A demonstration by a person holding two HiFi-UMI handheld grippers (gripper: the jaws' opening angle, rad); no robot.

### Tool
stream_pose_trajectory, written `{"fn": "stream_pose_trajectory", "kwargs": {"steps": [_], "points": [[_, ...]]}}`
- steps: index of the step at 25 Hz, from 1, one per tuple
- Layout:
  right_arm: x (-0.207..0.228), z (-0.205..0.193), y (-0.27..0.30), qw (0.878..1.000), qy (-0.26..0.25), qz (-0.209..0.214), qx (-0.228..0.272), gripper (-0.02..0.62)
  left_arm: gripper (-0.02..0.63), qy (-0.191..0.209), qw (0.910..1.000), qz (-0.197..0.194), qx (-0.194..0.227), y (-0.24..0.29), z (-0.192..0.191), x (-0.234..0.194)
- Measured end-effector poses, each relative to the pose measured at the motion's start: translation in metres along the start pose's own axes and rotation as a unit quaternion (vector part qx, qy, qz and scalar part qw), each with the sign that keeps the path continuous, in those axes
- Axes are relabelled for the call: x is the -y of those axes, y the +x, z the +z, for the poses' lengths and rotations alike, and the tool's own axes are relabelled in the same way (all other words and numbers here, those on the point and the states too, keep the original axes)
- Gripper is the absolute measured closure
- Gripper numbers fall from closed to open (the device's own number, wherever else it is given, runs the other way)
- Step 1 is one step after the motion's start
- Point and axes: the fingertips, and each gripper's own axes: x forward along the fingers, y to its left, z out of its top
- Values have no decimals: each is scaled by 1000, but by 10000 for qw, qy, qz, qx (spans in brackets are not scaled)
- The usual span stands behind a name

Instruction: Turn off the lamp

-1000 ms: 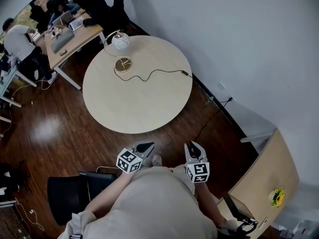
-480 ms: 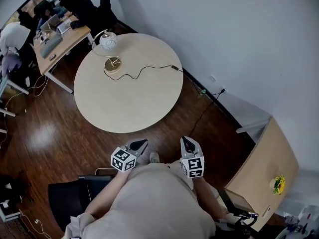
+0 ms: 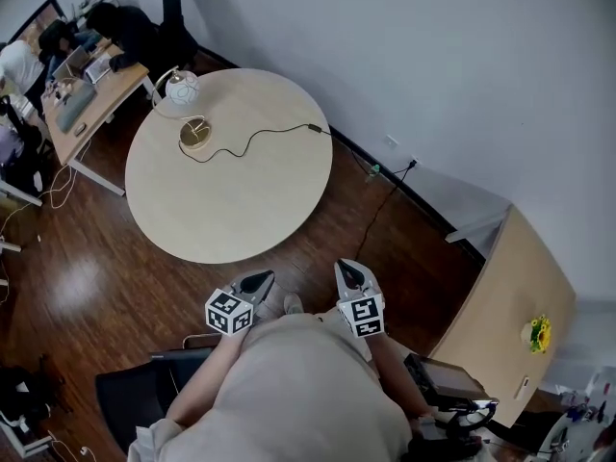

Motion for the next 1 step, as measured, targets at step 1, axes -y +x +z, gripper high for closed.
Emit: {"fn": "stream_pose_trajectory", "kwargs": {"steps": [1], "points": [[-2,0,0,10000,-5,24,-23,600,612,-10,10000,-4,0,0,-1,0]]}}
